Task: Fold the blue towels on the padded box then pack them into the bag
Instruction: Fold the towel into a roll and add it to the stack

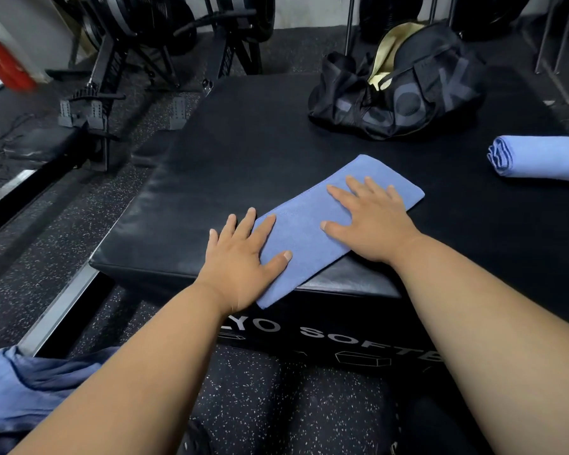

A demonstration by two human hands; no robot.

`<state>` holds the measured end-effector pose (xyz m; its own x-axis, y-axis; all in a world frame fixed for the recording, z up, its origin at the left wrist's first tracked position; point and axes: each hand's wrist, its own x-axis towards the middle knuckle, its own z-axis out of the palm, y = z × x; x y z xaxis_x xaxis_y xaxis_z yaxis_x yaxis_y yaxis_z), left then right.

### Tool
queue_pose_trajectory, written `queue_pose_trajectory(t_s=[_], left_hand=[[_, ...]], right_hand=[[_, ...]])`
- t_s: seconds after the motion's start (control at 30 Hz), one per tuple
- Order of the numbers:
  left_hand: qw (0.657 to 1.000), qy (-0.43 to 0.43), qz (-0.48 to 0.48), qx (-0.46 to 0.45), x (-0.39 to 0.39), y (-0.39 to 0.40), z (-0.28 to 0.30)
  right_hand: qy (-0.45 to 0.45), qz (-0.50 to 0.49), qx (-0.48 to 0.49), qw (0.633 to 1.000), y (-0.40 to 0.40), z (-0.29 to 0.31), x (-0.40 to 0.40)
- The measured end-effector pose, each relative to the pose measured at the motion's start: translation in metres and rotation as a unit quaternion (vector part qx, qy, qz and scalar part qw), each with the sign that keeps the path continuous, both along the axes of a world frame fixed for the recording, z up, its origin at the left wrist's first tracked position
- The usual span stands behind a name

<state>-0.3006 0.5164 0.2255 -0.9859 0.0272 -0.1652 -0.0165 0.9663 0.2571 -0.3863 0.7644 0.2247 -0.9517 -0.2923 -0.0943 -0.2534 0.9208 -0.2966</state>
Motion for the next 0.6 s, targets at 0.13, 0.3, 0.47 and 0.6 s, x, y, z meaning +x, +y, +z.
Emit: queue_pose_trajectory(t_s=[0.13,0.3,0.47,0.6], left_hand=[[0.999,-0.031,-0.004,0.005,-0.004,-0.015,0.005],[1.000,-0.029,0.005,0.004,-0.003,-0.031,0.002],[0.999,0.032,0.002,0.027,0.006,-0.041,-0.009],[0.997,0.078,-0.020,0.009,0.014,-0.045,-0.018]], right_hand=[[-0.016,-0.010,0.013,1.000,0.000,0.003,-0.005],[0.008,-0.077,0.023,0.997,0.007,0.000,-0.017],[0.026,-0.169,0.031,0.985,0.017,-0.005,-0.022],[0.067,-0.250,0.015,0.966,0.025,0.000,-0.012]])
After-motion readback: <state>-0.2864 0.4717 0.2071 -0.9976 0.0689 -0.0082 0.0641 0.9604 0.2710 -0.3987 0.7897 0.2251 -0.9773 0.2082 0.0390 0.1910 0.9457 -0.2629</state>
